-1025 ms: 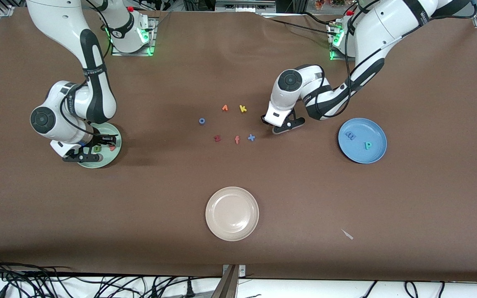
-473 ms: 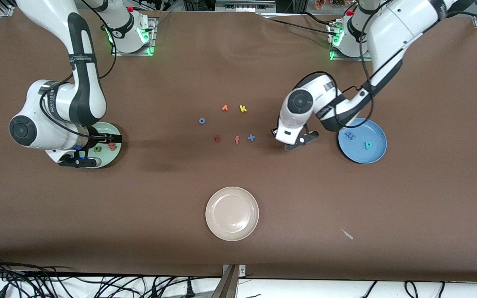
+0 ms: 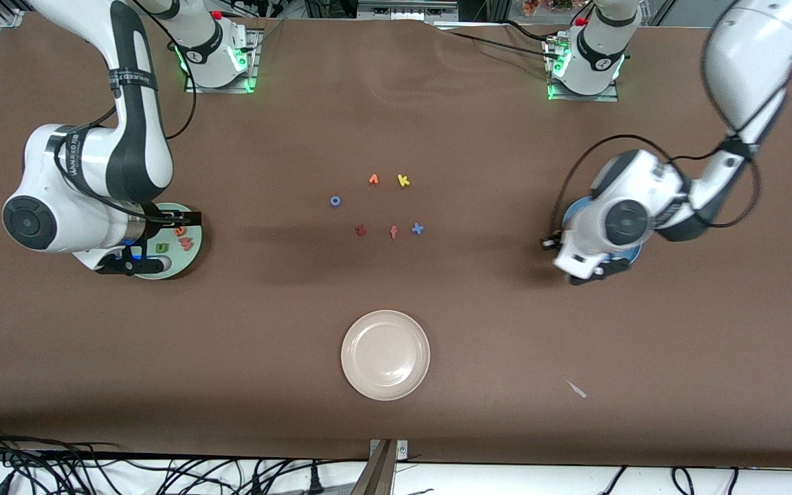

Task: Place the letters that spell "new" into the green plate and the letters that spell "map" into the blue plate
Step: 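Carry the orange e to the green plate while the left gripper carries the yellow letter, then return the right arm to rest while the left gripper releases the yellow letter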

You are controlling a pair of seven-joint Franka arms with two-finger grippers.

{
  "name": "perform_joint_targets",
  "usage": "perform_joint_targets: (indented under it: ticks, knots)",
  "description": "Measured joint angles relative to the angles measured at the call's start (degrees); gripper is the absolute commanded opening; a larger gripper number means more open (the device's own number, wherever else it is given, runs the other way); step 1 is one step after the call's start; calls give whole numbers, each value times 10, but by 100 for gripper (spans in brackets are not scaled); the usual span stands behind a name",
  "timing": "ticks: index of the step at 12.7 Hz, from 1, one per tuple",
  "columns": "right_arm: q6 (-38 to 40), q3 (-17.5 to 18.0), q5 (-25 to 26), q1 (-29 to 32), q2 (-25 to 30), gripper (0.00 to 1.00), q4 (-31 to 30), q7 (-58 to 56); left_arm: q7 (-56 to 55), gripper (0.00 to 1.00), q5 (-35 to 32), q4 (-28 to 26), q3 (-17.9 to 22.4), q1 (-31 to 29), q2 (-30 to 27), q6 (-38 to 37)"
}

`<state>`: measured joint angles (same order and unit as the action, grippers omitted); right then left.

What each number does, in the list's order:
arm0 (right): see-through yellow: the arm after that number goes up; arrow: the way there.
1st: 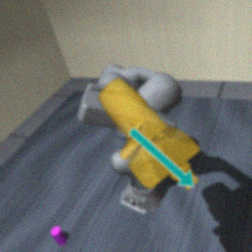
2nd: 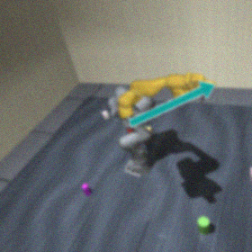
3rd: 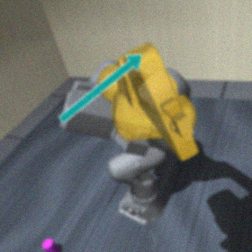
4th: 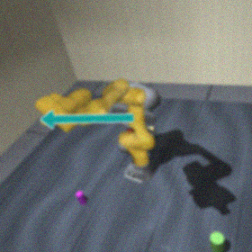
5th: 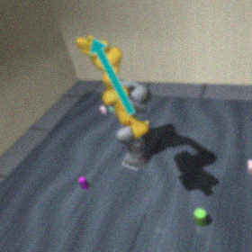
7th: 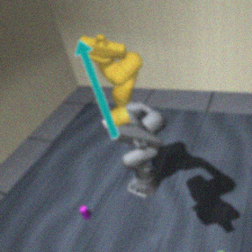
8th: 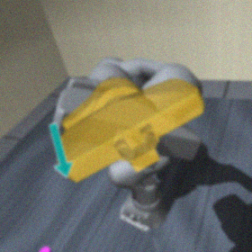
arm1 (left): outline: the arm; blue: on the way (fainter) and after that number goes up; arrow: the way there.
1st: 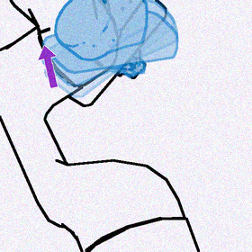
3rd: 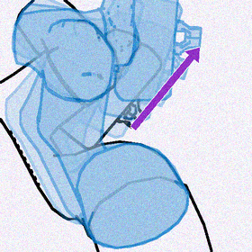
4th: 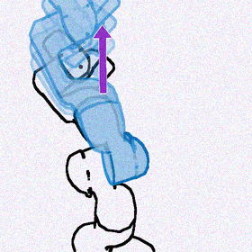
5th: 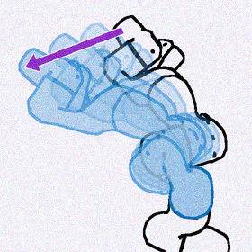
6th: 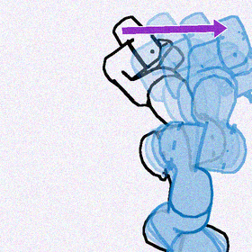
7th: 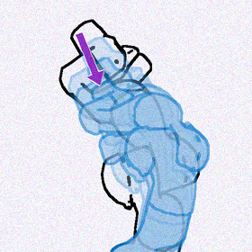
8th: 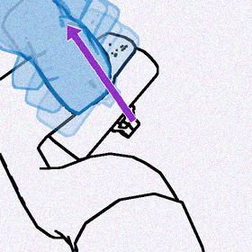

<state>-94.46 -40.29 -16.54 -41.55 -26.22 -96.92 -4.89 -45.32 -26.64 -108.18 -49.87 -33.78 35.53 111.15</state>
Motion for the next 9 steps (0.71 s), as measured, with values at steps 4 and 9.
perform_joint_targets:
  ticks: [4,9]
  knots:
    - [5,95,73,49,30,100,10,35,158,15,-12,-28,-3,-110,5,-1]
    - [8,264,110,234,111,100,13,37,164,99,-40,-50,0,-116,42,48]
